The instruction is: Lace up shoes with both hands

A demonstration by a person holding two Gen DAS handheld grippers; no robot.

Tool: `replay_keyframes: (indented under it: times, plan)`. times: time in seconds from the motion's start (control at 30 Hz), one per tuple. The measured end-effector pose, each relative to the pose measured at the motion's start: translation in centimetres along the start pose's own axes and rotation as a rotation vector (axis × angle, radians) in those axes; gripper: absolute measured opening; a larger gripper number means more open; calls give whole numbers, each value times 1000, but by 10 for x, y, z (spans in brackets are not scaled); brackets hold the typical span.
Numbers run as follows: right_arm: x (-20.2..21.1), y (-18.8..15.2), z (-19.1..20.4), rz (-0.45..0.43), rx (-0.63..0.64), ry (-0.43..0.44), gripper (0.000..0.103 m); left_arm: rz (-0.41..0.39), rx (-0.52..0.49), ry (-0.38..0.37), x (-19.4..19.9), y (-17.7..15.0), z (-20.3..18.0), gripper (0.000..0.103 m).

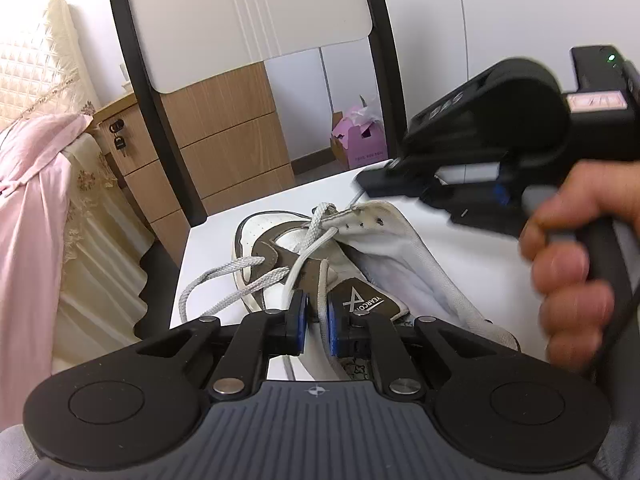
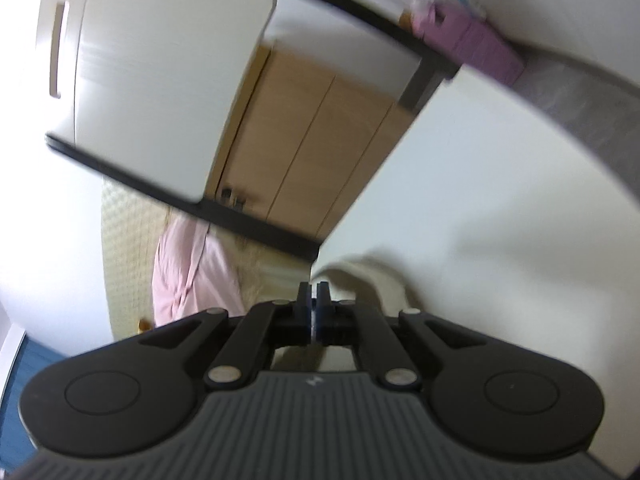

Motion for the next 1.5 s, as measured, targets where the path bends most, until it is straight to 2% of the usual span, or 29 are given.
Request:
replay_keyframes:
  times: [0.13,0.2,0.33,0.4,0.43,0.47,0.6,0.8,1.0,1.17,1.3,1.5]
  plan:
    - [19,21,-10,-105,-18,-34,2,-29,2,-16,0,-1,-3,13]
    - [26,29,-15,-121,-13,-46,2,-50,-1,-30,-3,-8,-17,13]
    - [37,32,-8,-125,58,-63,9,-63,4,-57,-1,-11,-9,15]
    - [39,31,-9,-113,40,-54,24,-66,4,-69,1,-12,-3,15]
    - [39,29,-10,-104,25,-45,36,-64,8,-74,2,-12,0,15]
    - [38,28,-10,-89,11,-32,39,-62,13,-77,3,-12,2,15]
    - [19,14,-3,25,-21,21,39,-49,51,-95,3,-14,7,15]
    - [2,0,4,106,17,-17,39,-37,93,-125,-5,-15,13,15]
    - [-1,-2,-2,111,-9,-51,39,-45,29,-111,-7,-18,6,15]
    - [-1,2,-15,96,-118,-31,40,-45,44,-113,-12,-18,7,15]
    - [-6,4,-27,70,-216,-7,40,-49,18,-91,-15,-18,1,15]
    - [-6,7,-30,52,-248,-42,40,-54,38,-80,-14,-17,0,16]
Point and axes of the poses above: each gripper's, at about its wrist camera, not at the fingertips, and x roughly against the way its jaws point, z to its left, y to its top, the point moved 2 cm from there along -x, roughly the way its jaws point, and after that the axes turned 1 degree about y, right-handed, at the moved point
